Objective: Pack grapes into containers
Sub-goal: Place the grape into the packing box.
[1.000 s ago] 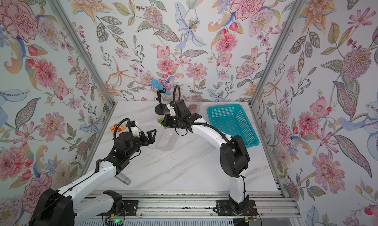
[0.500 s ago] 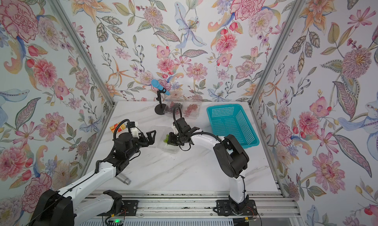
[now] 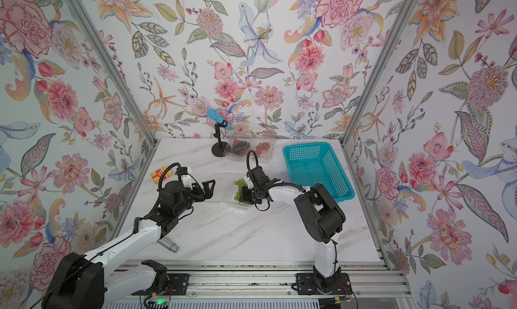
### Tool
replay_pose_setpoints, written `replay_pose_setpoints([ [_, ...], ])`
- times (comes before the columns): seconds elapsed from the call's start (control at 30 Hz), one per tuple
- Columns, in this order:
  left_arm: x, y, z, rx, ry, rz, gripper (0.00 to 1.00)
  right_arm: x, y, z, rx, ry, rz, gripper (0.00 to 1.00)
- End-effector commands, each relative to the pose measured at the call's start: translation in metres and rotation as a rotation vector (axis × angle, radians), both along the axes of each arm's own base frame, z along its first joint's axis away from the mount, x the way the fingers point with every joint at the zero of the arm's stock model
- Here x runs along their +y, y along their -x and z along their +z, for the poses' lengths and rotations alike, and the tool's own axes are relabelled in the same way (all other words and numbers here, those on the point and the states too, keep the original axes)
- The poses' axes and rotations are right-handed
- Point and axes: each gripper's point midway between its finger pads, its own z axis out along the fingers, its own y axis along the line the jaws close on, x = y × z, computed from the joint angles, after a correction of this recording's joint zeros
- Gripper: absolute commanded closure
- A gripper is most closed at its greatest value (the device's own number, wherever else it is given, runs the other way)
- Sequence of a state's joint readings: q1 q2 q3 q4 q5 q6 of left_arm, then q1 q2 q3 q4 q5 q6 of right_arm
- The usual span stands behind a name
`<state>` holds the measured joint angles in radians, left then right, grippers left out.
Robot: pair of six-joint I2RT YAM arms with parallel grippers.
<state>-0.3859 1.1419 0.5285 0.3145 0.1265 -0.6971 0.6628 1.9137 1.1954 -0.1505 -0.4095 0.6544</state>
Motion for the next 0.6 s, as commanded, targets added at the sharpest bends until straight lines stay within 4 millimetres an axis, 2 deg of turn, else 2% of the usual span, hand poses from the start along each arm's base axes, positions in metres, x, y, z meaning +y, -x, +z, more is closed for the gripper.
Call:
replay_pose_setpoints([
  [0.0, 0.001, -0.007, 0.012, -0.019, 0.020, 0.010, 0.00, 0.001, -0.004, 0.030, -0.075, -0.051, 0.024, 0.85],
  [0.07, 0.000, -0.007, 0.010, -0.013, 0.021, 0.009, 0.00, 0.002, -0.004, 0.039, -0.092, -0.064, 0.028, 0.84],
  [0.1, -0.001, -0.008, 0.010, -0.011, 0.020, 0.007, 0.00, -0.008, -0.014, 0.044, -0.101, -0.065, 0.000, 0.82],
  [0.2, -0.001, -0.009, 0.011, -0.009, 0.022, 0.005, 0.00, -0.012, -0.017, 0.054, -0.120, -0.068, -0.005, 0.76],
  [0.33, 0.000, -0.011, 0.013, -0.009, 0.002, 0.010, 0.00, -0.027, -0.021, 0.066, -0.165, -0.046, -0.034, 0.61],
  [0.4, 0.001, -0.012, 0.012, -0.004, -0.011, 0.014, 0.00, -0.039, -0.024, 0.068, -0.189, -0.010, -0.062, 0.43],
  [0.47, 0.001, -0.014, 0.009, 0.012, -0.020, 0.006, 0.00, -0.051, -0.025, 0.067, -0.204, 0.035, -0.080, 0.33],
  [0.57, -0.003, -0.017, 0.000, 0.049, -0.022, -0.012, 0.00, -0.065, -0.024, 0.059, -0.196, 0.078, -0.106, 0.08],
])
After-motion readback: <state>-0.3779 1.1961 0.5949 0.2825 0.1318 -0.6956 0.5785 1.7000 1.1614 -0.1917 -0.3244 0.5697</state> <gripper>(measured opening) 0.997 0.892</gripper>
